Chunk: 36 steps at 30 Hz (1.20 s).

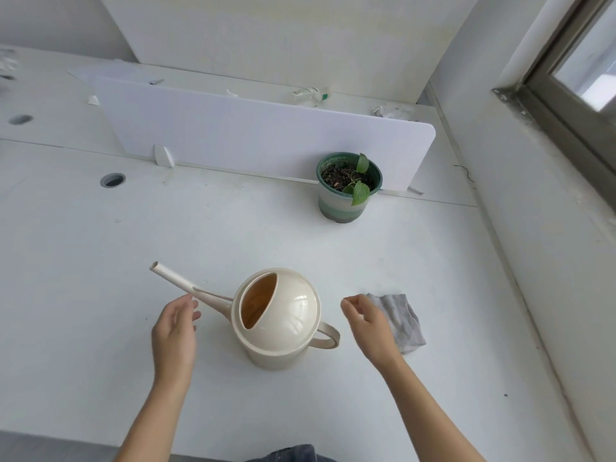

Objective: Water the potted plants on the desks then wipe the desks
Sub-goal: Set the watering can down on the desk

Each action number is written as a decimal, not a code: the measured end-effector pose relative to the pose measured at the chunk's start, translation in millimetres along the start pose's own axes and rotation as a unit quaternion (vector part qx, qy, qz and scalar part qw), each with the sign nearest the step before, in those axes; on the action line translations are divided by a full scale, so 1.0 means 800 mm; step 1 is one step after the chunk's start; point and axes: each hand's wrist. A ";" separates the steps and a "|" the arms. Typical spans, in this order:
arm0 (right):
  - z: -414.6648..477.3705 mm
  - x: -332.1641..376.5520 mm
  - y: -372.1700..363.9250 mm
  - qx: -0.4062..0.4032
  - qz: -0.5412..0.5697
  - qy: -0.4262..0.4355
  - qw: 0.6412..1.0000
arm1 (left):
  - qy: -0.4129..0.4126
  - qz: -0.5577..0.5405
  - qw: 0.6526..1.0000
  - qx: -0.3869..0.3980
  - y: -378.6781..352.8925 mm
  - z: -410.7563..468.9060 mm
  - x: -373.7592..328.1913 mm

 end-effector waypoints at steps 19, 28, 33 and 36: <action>0.175 0.087 0.097 -0.129 0.013 0.040 0.991 | -0.226 0.080 0.951 0.193 -0.209 0.093 -0.172; 0.260 0.076 0.073 -0.134 0.054 0.052 0.988 | -0.181 0.136 0.946 0.231 -0.304 0.146 -0.153; 0.285 0.076 0.062 -0.113 0.125 0.060 0.984 | -0.073 0.028 0.958 0.274 -0.341 0.173 -0.147; 0.293 0.076 0.054 -0.083 0.152 0.069 0.982 | -0.044 0.019 0.959 0.279 -0.357 0.179 -0.140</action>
Point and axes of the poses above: each hand's wrist, its own z-axis towards the middle knuckle, its own y-axis out of the back of the hand, x = y × z, and after that the axes turned 11 degrees about z, right-handed
